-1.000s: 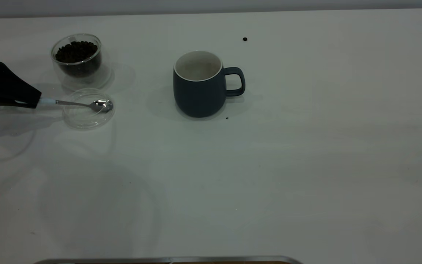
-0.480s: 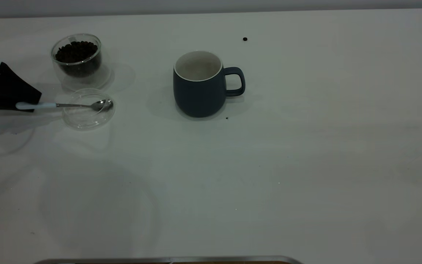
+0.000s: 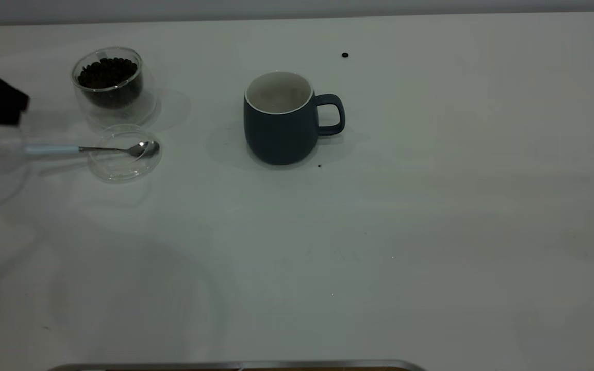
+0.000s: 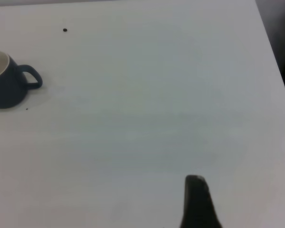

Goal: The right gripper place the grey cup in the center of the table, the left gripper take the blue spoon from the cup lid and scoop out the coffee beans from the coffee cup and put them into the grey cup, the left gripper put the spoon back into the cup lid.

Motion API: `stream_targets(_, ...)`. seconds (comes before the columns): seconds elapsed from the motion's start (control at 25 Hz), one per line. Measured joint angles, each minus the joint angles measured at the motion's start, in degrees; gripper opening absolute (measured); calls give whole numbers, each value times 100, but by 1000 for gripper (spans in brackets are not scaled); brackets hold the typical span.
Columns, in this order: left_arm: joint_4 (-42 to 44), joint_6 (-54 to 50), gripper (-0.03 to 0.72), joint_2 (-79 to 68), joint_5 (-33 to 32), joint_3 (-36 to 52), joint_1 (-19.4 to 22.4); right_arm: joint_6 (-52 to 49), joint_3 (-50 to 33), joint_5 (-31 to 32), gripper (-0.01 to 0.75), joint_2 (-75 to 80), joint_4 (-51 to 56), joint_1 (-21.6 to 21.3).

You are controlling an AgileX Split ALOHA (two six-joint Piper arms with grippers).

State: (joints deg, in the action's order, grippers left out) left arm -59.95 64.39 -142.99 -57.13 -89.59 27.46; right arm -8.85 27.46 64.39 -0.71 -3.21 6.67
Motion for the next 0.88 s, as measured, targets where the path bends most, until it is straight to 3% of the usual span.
stream_targets(0.2,-300,-228,387,722,-373,0,177,0,0,0,531,0,0,0)
stream_targets(0.36,281,-798,387,1749,-413,0,61,0,0,0,531,0,0,0)
stream_targets(0.56,2303,-2937,387,3318,-21,0,-429,0,0,0,531,0,0,0)
stream_targets(0.76,4849,-4847,387,4708,-630,18,-1317,0,0,0,531,0,0,0)
stream_targets(0.88,5428,-5583,387,5277,-969,43,-1880,0,0,0,531,0,0,0)
